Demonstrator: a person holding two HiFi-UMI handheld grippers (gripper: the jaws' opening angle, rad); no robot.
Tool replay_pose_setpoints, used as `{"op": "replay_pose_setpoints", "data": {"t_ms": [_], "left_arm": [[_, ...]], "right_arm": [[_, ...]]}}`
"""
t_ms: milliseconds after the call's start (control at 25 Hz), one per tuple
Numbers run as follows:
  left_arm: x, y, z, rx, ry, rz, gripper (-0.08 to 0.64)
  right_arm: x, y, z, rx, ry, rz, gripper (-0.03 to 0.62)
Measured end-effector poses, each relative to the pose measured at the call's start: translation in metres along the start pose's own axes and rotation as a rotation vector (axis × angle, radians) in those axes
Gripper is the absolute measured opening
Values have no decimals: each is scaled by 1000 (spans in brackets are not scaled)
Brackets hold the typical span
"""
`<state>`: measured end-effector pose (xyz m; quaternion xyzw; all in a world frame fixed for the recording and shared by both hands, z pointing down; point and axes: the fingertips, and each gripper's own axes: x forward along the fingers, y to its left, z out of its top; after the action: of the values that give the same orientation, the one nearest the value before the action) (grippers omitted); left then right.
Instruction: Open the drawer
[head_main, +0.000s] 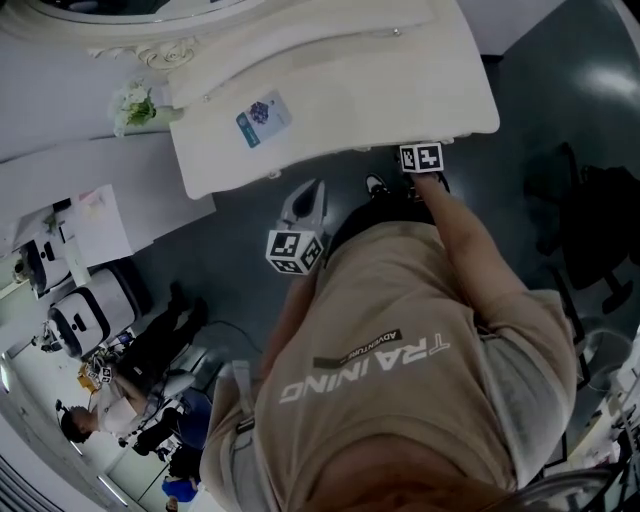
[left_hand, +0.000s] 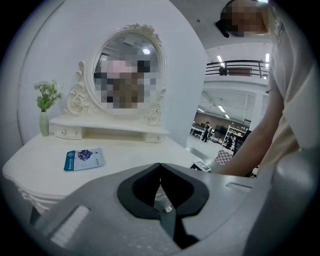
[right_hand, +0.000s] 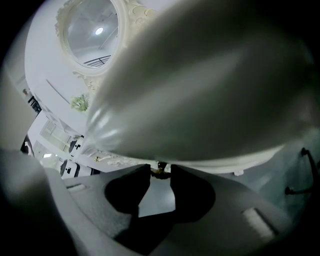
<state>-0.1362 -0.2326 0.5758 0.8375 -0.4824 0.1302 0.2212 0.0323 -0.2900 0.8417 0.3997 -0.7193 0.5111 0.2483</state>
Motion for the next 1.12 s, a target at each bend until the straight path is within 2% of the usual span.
{"op": "replay_pose_setpoints", "data": {"t_ms": [120,320,560,680,800,1120], "left_arm": [[-4,-23,1,-5,-1,10,8],[-13,-47,-4,-20,-12,60,8],[-41,-69,-37,-77,5,126,8],[-46,-79,-52,-92,11,132,8],[-55,-92,-64,-105,17,127,8],[-82,-95,-70,-110,-35,107,8]], "right_arm": [[-8,1,-16,-22,60,40,130],[-19,0,-36,-19,69,79,131],[-24,2,-55,-22,62,88,132],[-25,2,-54,-33,39,90,132],[-30,2,-70,-30,48,92,132],[-46,8,-101,-46,44,60,132]]}}
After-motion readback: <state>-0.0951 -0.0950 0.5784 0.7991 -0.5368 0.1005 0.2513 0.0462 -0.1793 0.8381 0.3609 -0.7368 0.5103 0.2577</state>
